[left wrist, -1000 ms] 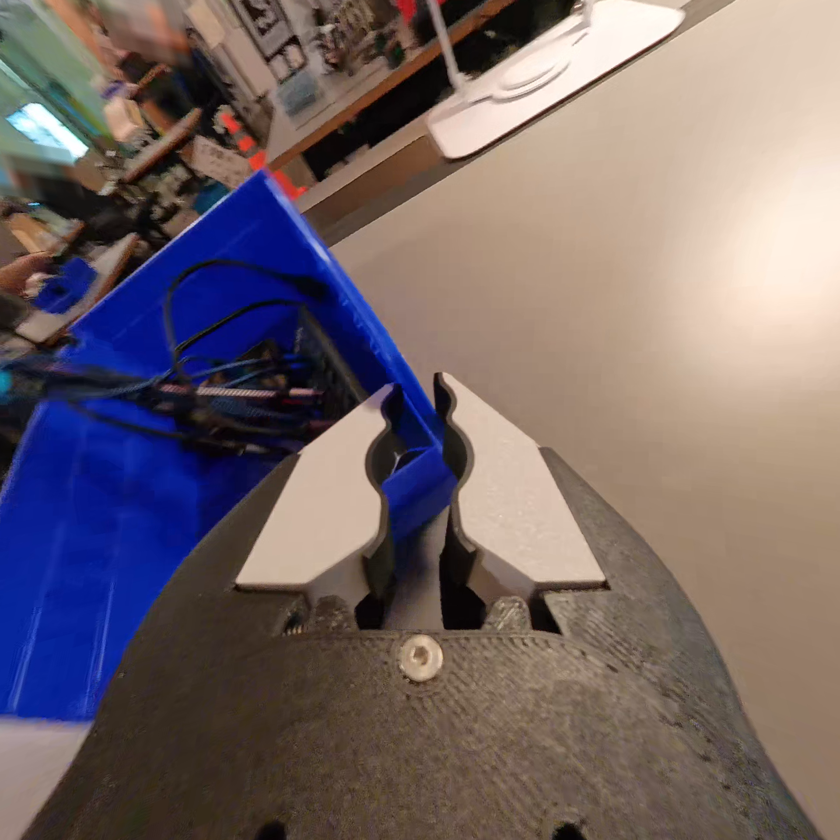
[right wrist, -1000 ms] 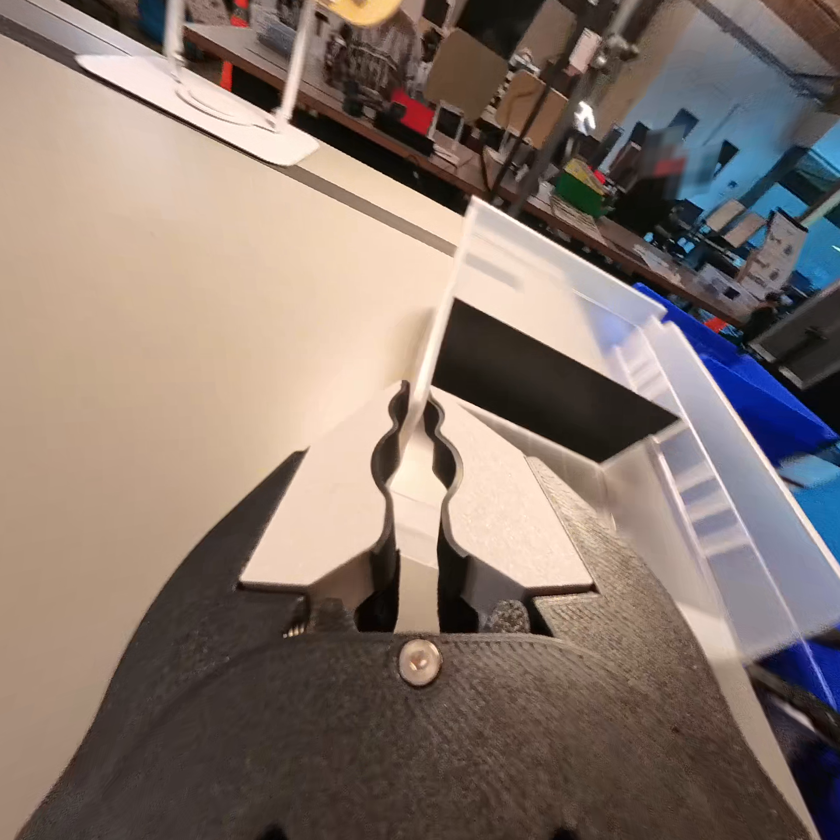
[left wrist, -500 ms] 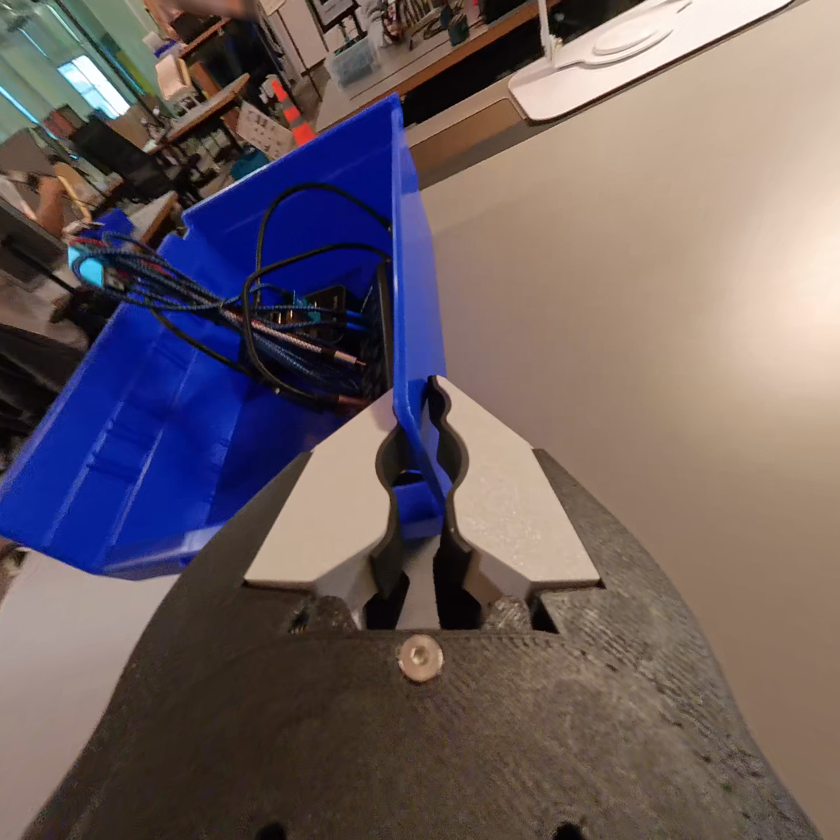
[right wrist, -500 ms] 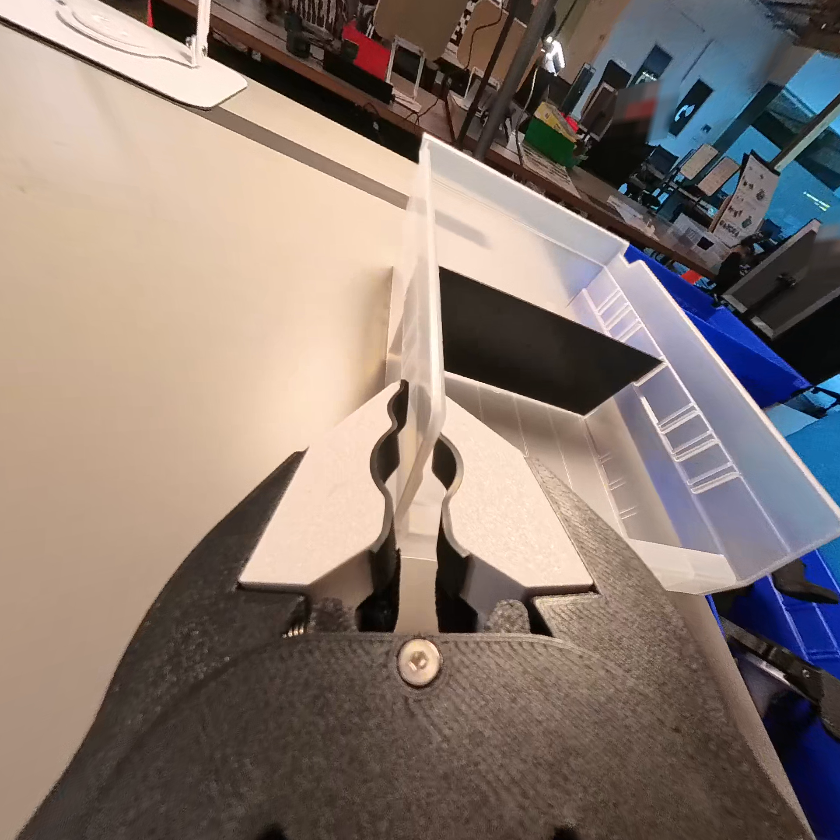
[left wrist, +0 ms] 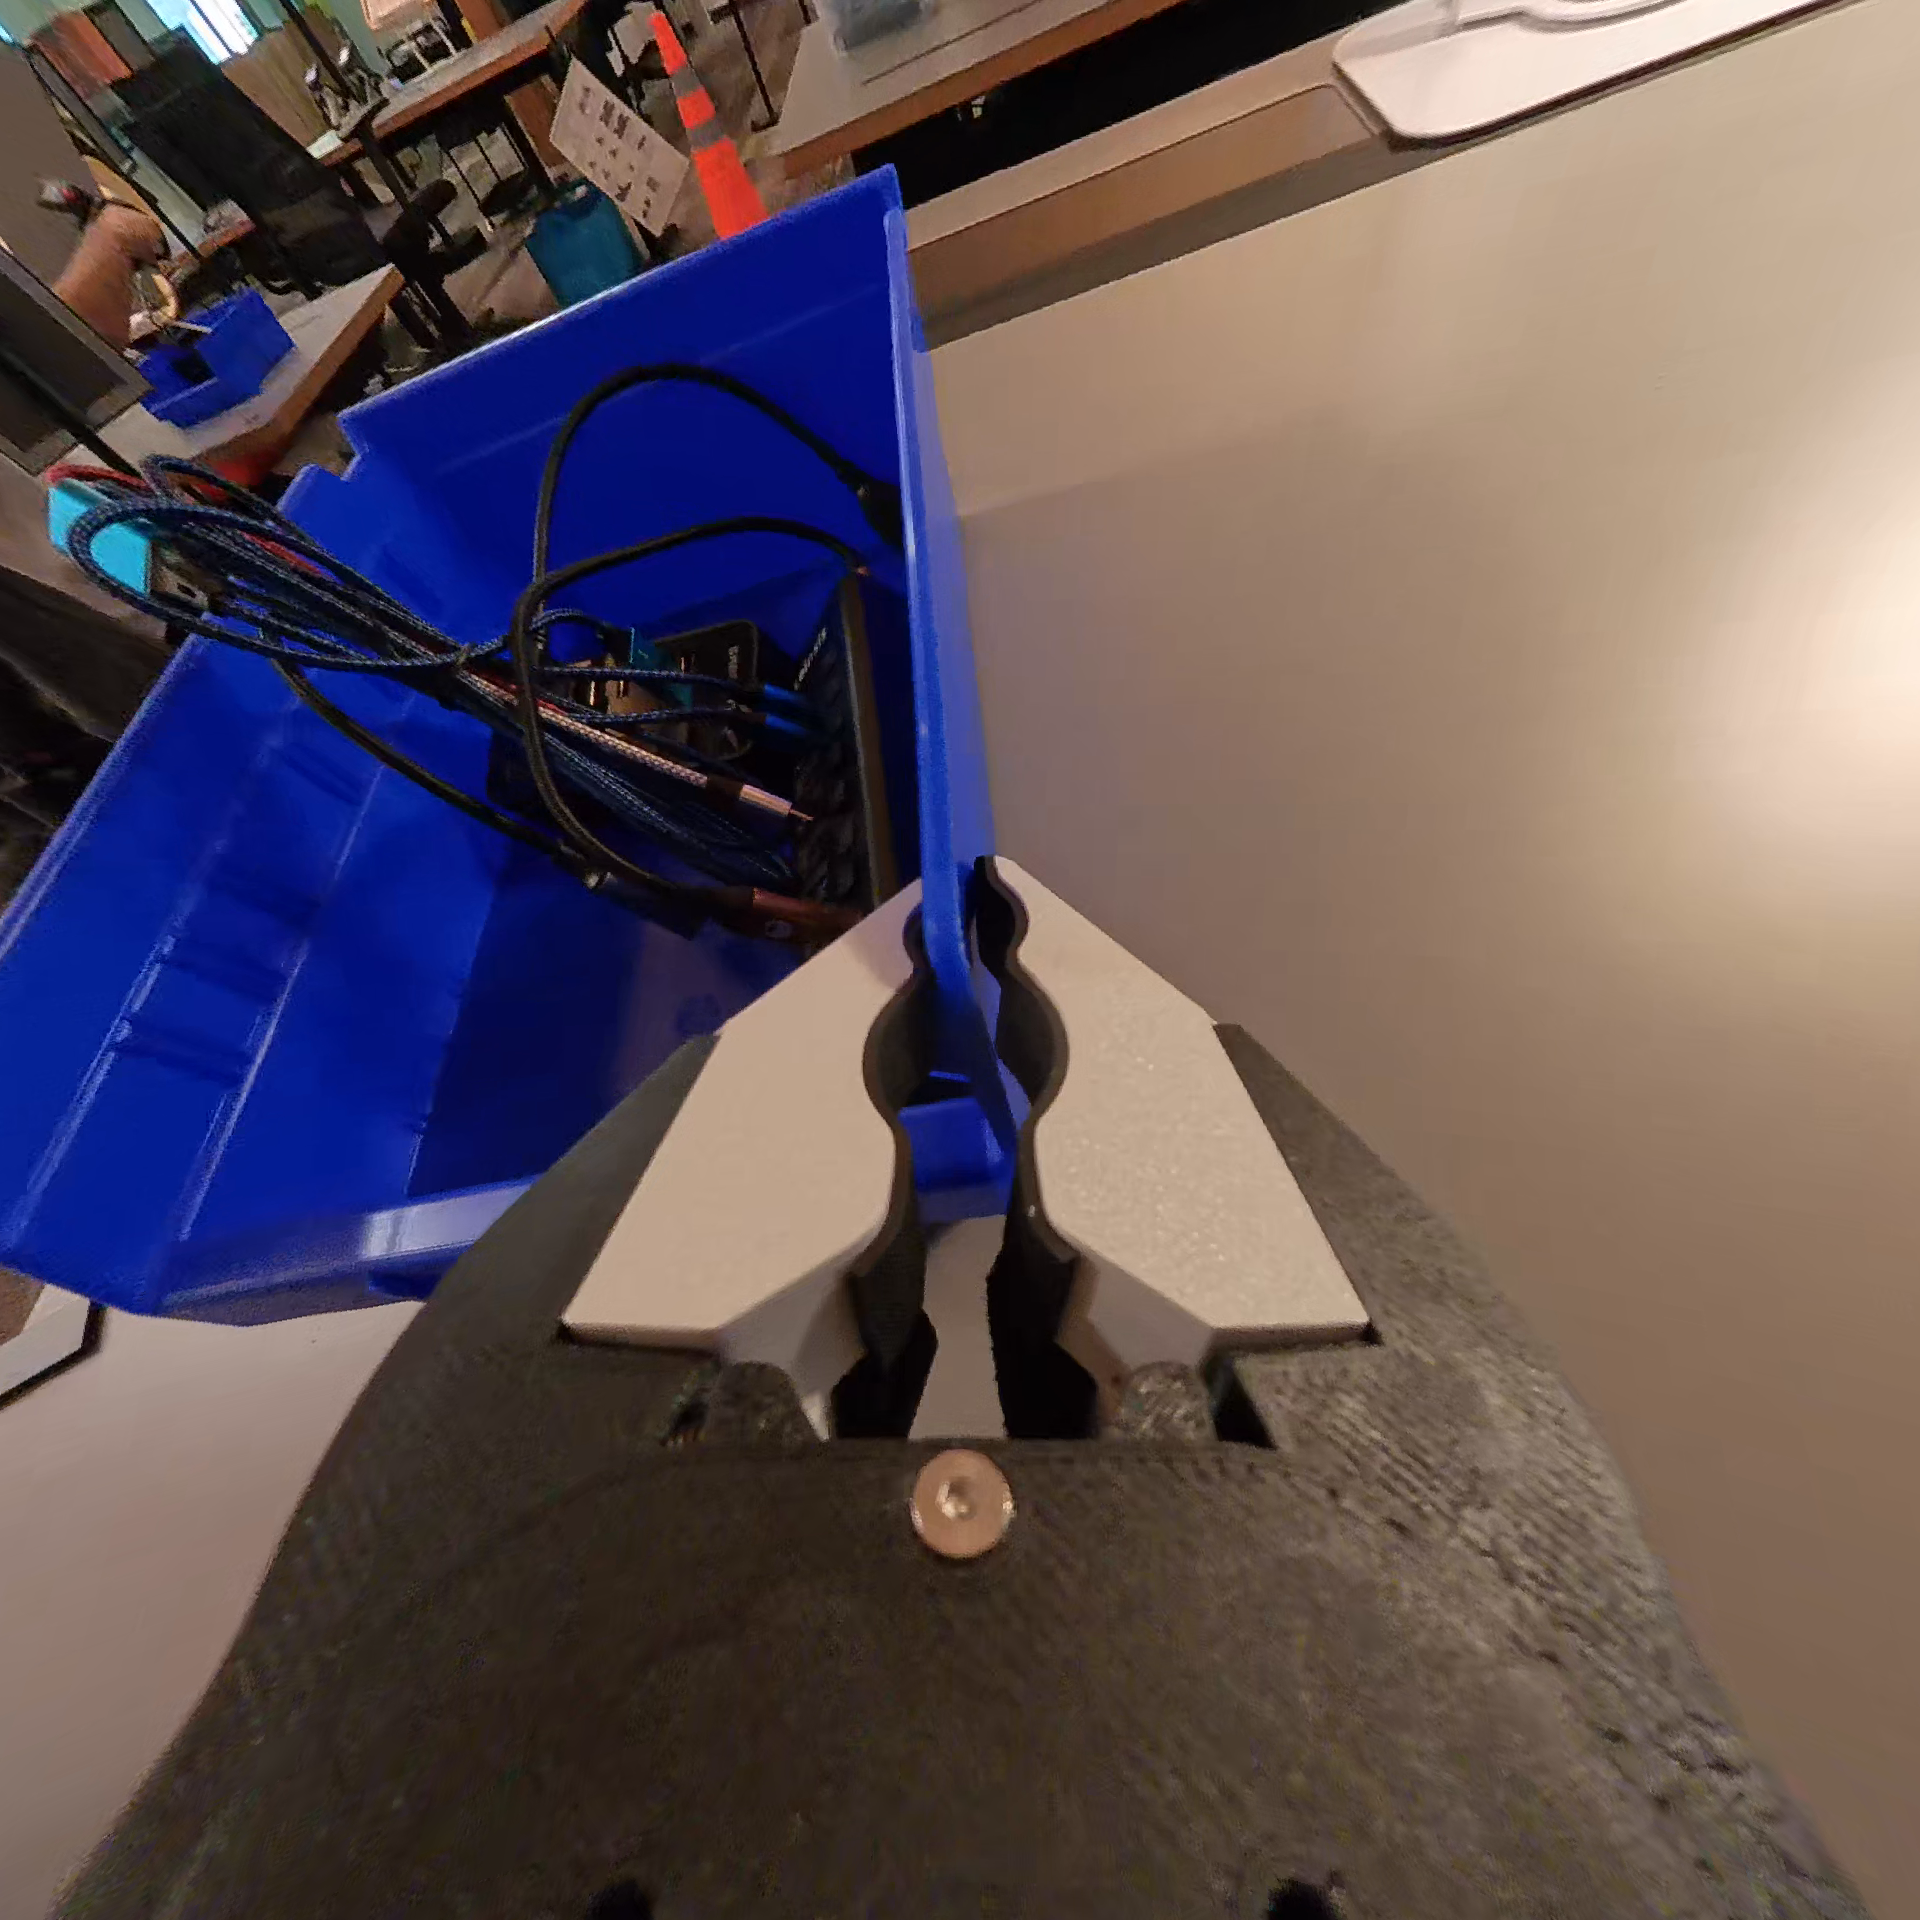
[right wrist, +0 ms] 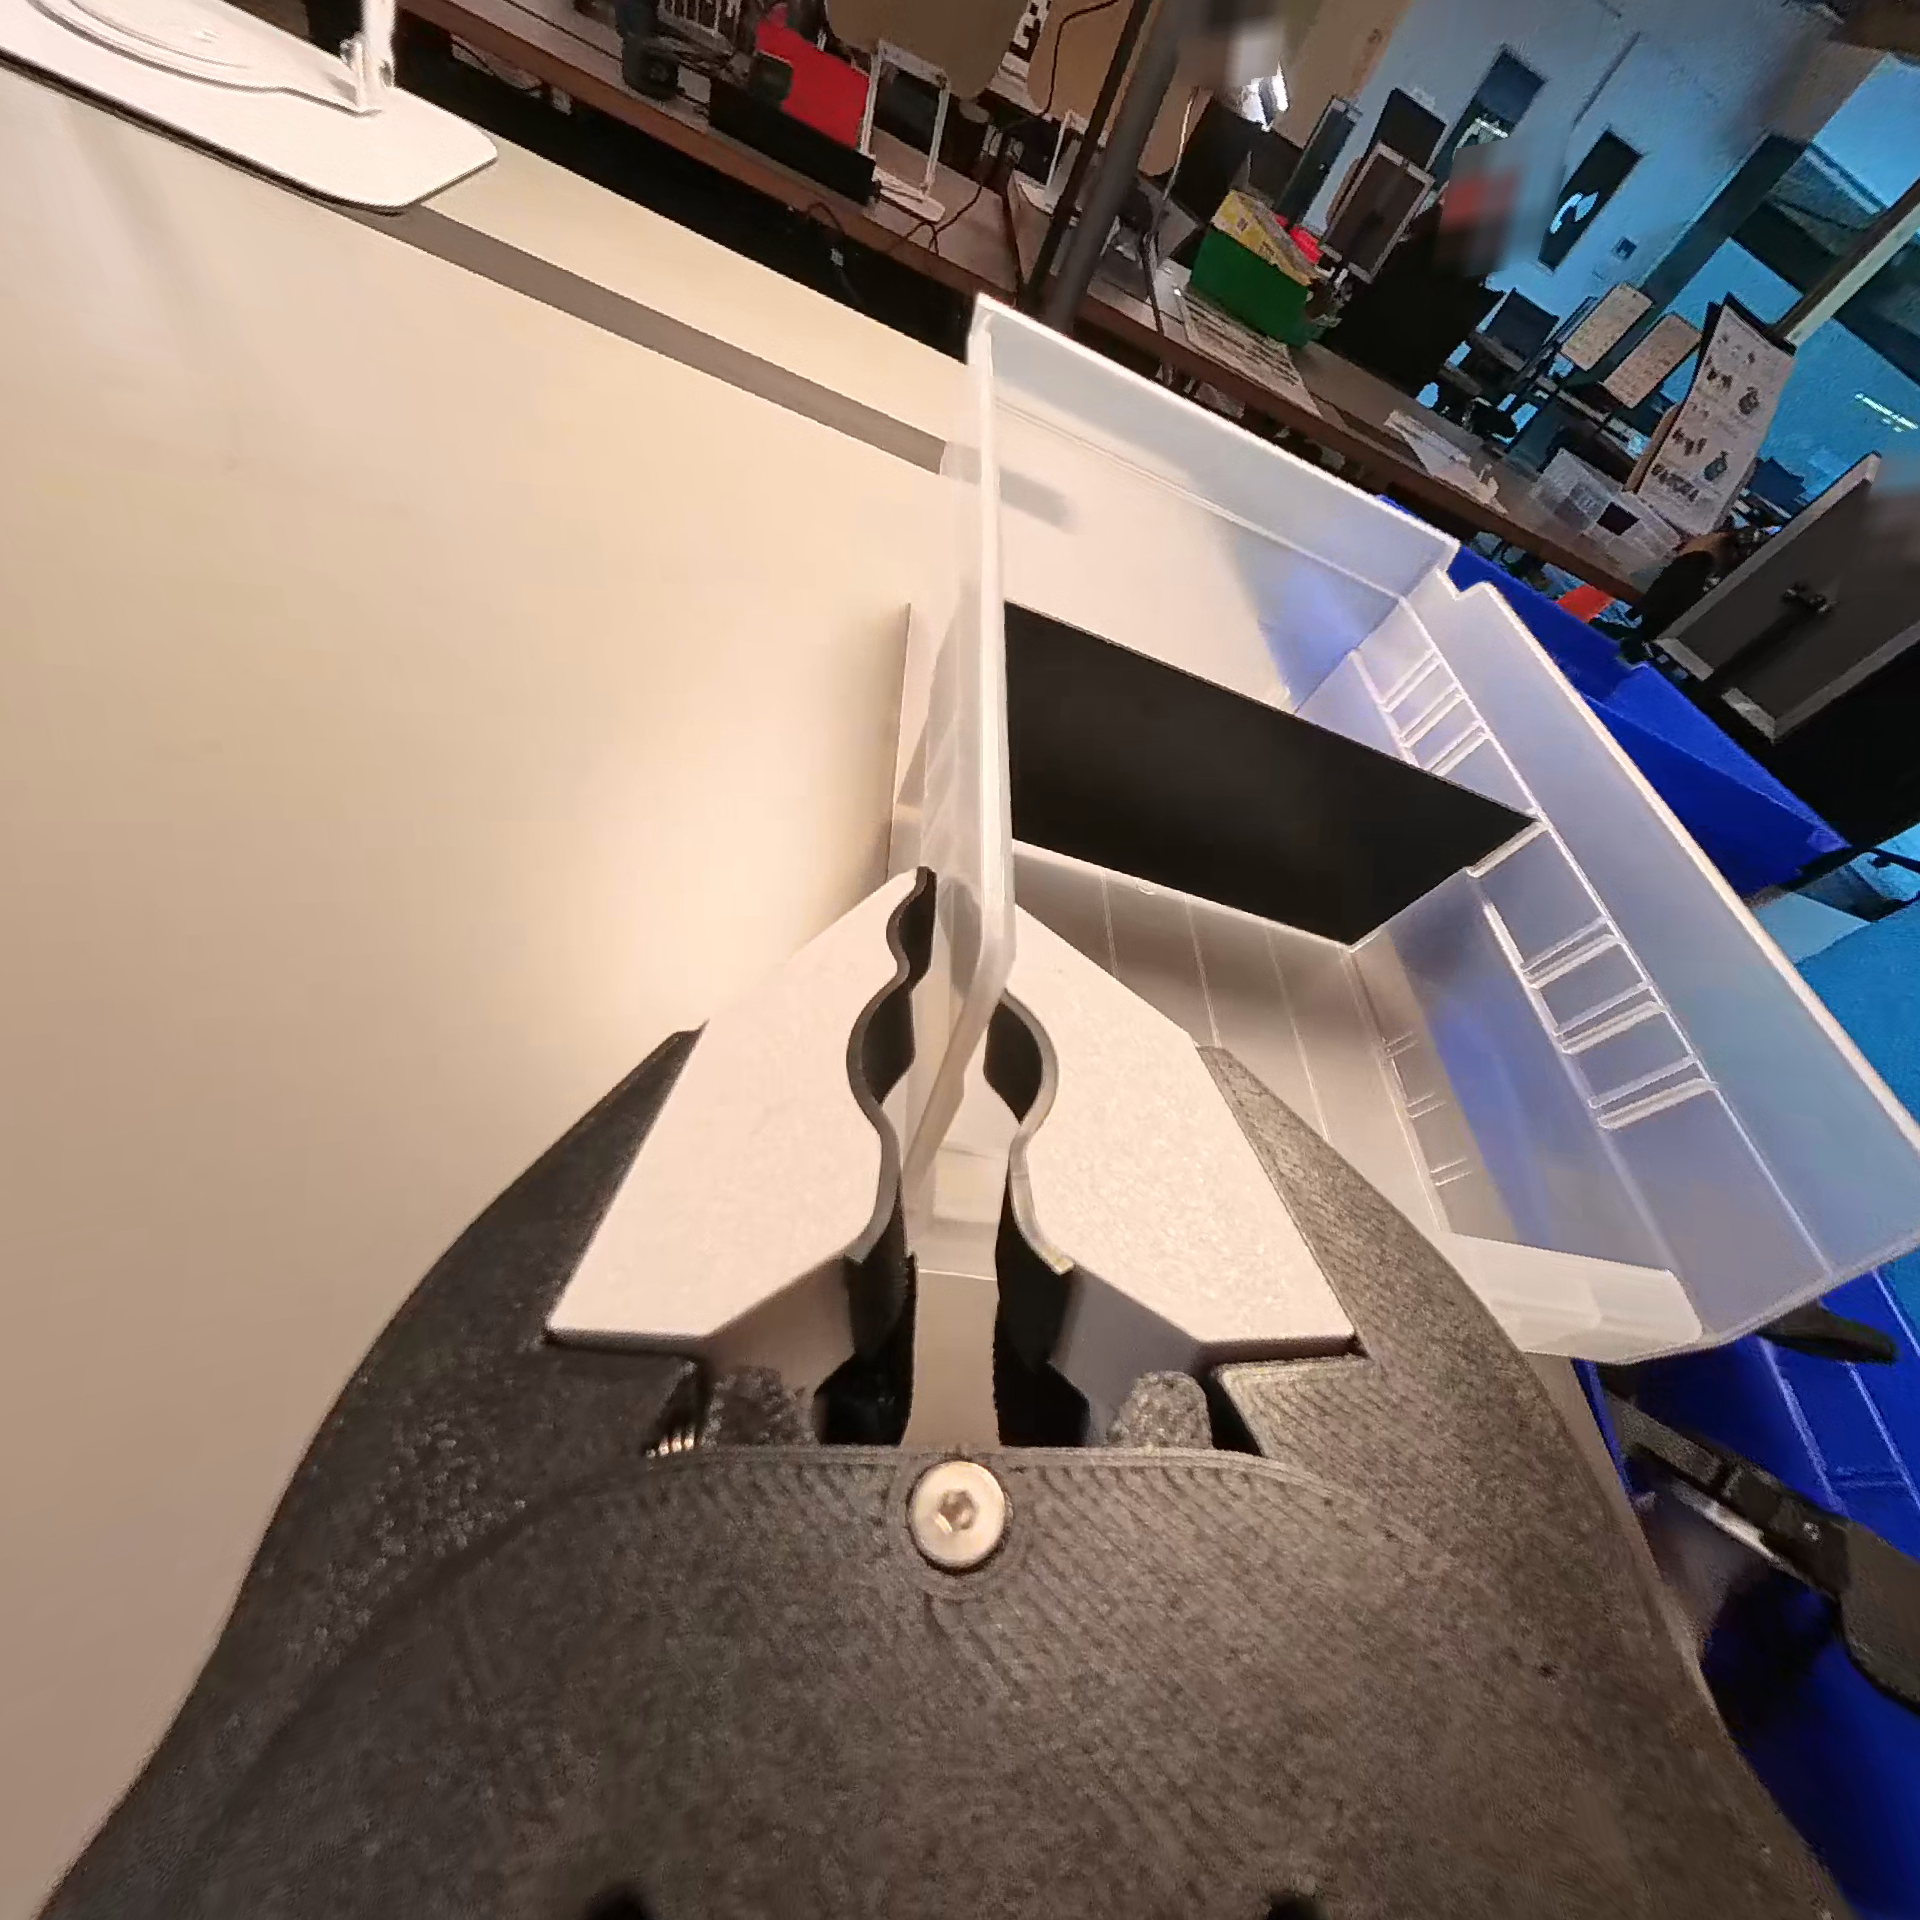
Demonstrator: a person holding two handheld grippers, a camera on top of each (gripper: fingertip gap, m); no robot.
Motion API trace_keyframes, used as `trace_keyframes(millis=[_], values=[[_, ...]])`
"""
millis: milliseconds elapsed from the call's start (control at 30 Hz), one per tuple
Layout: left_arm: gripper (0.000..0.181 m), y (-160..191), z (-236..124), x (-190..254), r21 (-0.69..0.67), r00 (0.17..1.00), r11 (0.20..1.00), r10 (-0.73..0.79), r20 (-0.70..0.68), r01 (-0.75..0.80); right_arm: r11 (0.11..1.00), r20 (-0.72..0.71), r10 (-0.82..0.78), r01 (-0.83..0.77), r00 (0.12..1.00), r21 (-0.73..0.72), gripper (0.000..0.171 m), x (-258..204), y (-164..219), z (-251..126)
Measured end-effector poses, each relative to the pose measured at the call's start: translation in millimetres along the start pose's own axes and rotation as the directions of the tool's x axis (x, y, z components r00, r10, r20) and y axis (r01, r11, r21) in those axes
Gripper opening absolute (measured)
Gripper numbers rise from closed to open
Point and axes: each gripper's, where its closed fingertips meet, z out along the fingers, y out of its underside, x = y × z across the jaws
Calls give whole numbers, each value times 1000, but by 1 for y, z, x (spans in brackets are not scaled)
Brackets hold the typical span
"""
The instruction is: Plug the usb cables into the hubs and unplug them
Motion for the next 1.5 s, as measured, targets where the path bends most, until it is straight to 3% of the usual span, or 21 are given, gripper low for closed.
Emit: trace_keyframes(millis=[300, 633, 1233, 1500], values=[[7, 12, 12, -51, -26, 996, 996, -86, 2, 86, 1000, 5, 18, -18, 1000, -11, 4, 20, 4, 14], [6, 12, 31, -78, -34, 994, 994, -107, 0, 107, 1000, 14, 5, -5, 1000, 0, 4, 22, 6, 11], [6, 14, 33, -80, -5, 992, 992, -122, -43, 122, 1000, 75, -17, 15, 997, 26, 4, 21, 8, 5], [6, 14, 31, -79, 6, 991, 992, -130, -34, 130, 1000, -25, -4, 4, 1000, -12, 4, 14, 5, 4]])
